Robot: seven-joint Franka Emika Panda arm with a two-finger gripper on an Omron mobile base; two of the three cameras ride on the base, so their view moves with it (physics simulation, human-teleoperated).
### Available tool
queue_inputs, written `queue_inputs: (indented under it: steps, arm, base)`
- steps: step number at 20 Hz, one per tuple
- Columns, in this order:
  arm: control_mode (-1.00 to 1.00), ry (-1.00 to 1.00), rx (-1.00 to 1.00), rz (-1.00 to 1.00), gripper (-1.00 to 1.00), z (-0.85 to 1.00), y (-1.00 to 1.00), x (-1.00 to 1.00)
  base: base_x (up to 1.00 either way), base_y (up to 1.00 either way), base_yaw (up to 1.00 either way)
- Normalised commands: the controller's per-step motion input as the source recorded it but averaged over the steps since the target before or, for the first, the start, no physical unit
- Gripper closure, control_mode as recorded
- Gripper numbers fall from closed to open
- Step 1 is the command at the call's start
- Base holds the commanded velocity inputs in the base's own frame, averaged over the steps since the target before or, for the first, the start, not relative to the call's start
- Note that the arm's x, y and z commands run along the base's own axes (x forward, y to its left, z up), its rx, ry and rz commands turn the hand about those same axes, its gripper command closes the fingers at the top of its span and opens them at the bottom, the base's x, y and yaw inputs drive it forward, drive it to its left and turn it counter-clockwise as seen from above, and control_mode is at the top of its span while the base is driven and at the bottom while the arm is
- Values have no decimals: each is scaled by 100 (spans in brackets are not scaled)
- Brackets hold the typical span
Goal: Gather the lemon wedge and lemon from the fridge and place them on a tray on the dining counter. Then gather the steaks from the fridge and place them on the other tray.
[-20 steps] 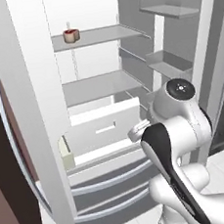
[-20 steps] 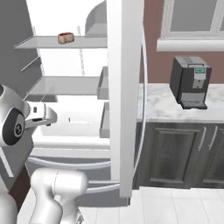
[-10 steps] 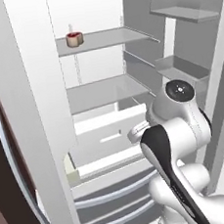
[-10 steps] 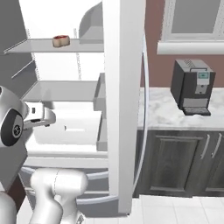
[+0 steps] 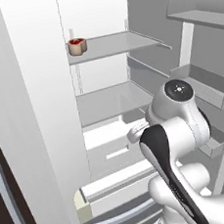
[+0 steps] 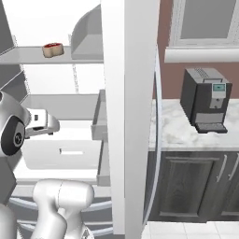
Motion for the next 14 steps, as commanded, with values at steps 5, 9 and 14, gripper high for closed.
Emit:
queue_inputs:
  steps: [5,9,14]
  arm:
    - [100,0,0,0,-100,0,0,0]
    - [-100,0,0,-2,-100,2,13,12]
    - [-100,-10,0,-1,-100,49,38,41]
  base:
    - [52,6,-11]
    - [38,21,-7]
    - [0,0,0]
